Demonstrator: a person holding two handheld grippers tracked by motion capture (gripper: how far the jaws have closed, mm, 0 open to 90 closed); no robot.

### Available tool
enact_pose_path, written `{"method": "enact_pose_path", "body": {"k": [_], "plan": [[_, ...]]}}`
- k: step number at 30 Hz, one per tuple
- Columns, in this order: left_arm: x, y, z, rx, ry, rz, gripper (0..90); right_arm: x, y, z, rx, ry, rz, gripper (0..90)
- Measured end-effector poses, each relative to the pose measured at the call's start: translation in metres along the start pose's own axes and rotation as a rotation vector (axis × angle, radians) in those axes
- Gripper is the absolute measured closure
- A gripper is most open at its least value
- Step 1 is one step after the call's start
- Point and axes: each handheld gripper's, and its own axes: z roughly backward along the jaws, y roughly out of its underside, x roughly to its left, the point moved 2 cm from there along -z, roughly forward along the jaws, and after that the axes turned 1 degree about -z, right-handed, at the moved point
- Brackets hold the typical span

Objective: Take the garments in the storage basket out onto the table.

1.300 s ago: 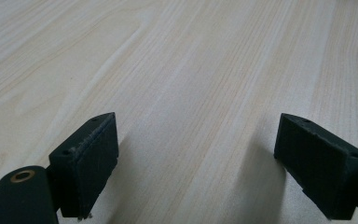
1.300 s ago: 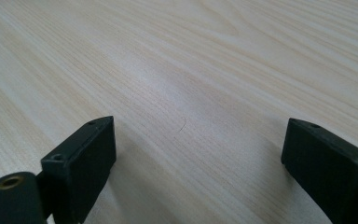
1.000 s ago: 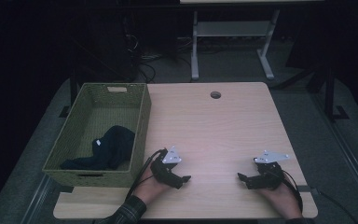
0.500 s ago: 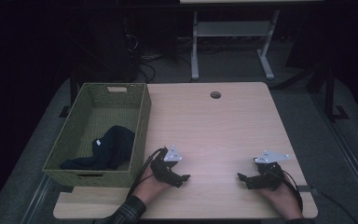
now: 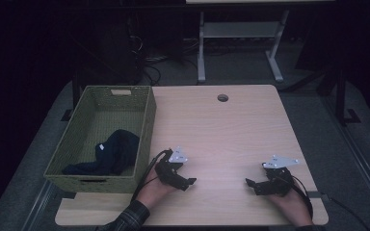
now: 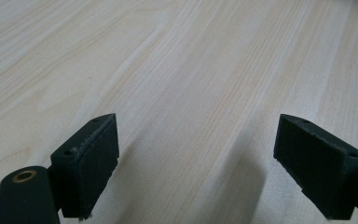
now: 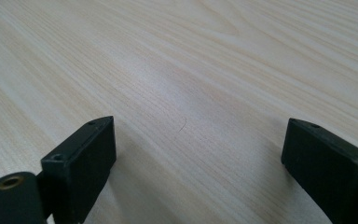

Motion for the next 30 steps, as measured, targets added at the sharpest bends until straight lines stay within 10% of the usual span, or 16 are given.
{"method": "enact_pose_path", "body": {"k": [30], "plan": [[0.001,-0.011,0.009,0.053,0.016,0.013,13.8,0.000,0.000,0.000,0.000,0.000,0.000,9.5]]}}
